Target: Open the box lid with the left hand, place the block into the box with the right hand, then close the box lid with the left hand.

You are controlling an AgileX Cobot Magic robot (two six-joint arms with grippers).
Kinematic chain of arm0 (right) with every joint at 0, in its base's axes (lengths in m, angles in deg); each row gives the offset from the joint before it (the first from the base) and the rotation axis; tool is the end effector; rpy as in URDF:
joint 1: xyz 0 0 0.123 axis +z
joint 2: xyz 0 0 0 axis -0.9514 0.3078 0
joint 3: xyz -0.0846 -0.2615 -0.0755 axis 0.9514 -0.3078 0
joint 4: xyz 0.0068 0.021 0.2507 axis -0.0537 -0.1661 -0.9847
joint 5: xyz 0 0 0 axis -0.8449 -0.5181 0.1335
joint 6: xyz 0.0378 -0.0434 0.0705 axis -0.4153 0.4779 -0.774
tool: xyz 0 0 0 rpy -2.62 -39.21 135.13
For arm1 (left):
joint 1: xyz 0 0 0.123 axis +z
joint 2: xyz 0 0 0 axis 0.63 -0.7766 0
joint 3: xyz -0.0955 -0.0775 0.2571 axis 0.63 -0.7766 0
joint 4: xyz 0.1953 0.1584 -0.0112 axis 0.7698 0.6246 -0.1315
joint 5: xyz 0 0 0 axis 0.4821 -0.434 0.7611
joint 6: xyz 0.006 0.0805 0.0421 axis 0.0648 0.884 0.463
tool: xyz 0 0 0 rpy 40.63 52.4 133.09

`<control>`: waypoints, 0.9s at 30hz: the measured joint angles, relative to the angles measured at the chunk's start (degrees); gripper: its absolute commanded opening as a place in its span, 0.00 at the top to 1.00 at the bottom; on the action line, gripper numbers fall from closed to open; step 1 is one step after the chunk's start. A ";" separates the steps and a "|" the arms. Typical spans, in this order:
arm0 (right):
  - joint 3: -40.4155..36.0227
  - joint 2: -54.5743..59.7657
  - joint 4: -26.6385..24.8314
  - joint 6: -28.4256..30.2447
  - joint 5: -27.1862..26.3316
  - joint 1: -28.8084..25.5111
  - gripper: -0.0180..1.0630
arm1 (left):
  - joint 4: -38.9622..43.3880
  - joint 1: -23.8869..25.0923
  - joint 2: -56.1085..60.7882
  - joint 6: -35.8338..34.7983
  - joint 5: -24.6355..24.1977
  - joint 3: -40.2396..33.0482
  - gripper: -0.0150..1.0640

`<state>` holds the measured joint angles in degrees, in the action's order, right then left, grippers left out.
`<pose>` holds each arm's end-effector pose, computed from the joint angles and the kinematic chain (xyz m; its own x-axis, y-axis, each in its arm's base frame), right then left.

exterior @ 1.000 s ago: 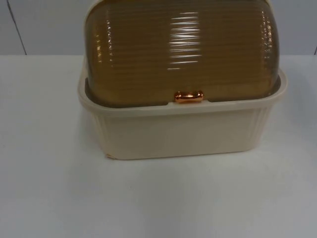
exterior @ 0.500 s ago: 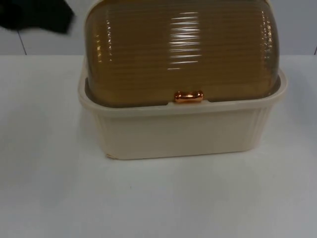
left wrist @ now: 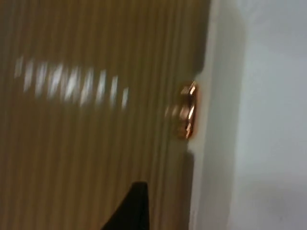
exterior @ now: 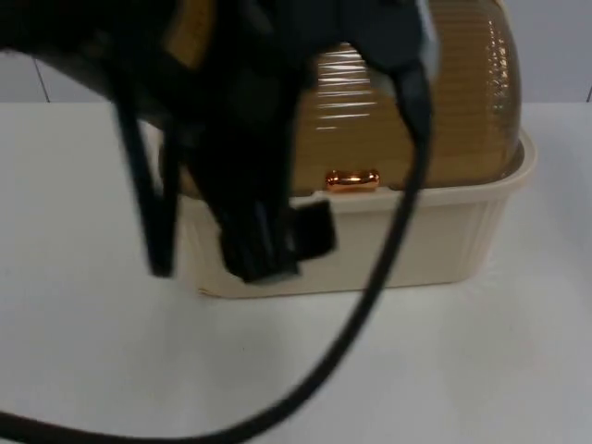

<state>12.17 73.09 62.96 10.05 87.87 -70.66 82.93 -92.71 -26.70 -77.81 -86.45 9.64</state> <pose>0.1607 -0.0101 0.4314 -0.3972 -0.0850 -0.9138 0.0869 0.9877 -0.1297 0.1968 -0.2269 0.2564 0.0499 0.9191 -0.3910 0.8118 0.1907 0.5520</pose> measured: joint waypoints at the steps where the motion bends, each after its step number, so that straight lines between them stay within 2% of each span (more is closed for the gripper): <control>1: 0.00 0.00 0.00 0.00 0.00 0.00 0.02 | 0.74 -0.13 -1.83 -0.11 1.27 0.00 0.01; 4: 0.00 0.00 0.00 0.00 0.00 0.00 0.02 | 4.32 -0.82 -4.79 -0.10 1.84 0.00 0.01; 7: 0.00 0.00 0.97 0.00 0.00 0.00 0.02 | 13.18 -4.07 -8.27 -2.94 -0.01 0.00 0.01; 8: 0.00 0.00 0.97 0.00 0.00 0.00 0.02 | 13.18 -4.07 -8.27 -2.94 -0.01 0.00 0.01; 11: 0.00 0.00 1.60 0.00 0.00 0.00 0.02 | 23.04 -7.14 -9.95 -11.92 0.10 0.00 0.01; 13: 0.00 0.00 1.72 0.00 0.00 0.00 0.02 | 31.64 -8.57 -11.45 -20.56 -0.29 0.00 0.01; 14: 0.00 0.00 1.72 0.00 0.00 0.00 0.02 | 31.64 -8.57 -11.45 -20.56 -0.29 0.00 0.01; 17: 0.00 0.00 2.96 -0.10 0.00 0.00 0.02 | 44.30 -9.45 -14.23 -34.58 -4.24 0.00 0.01; 19: 0.00 0.00 3.60 -0.26 0.00 0.00 0.02 | 53.08 -9.45 -16.45 -42.80 -8.67 0.00 0.01; 20: 0.00 0.00 3.60 -0.26 0.00 0.00 0.02 | 53.08 -9.45 -16.45 -42.80 -8.67 0.00 0.01; 23: 0.00 0.00 4.40 -0.26 0.00 0.00 0.02 | 62.45 -9.45 -18.82 -51.10 -12.55 0.00 0.01; 27: 0.00 0.00 4.44 -0.26 0.00 0.00 0.02 | 64.64 -9.45 -20.06 -54.06 -12.44 0.00 0.01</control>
<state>12.17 73.09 67.40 9.80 87.87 -70.66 147.57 -102.16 -46.76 -131.87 -98.90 9.64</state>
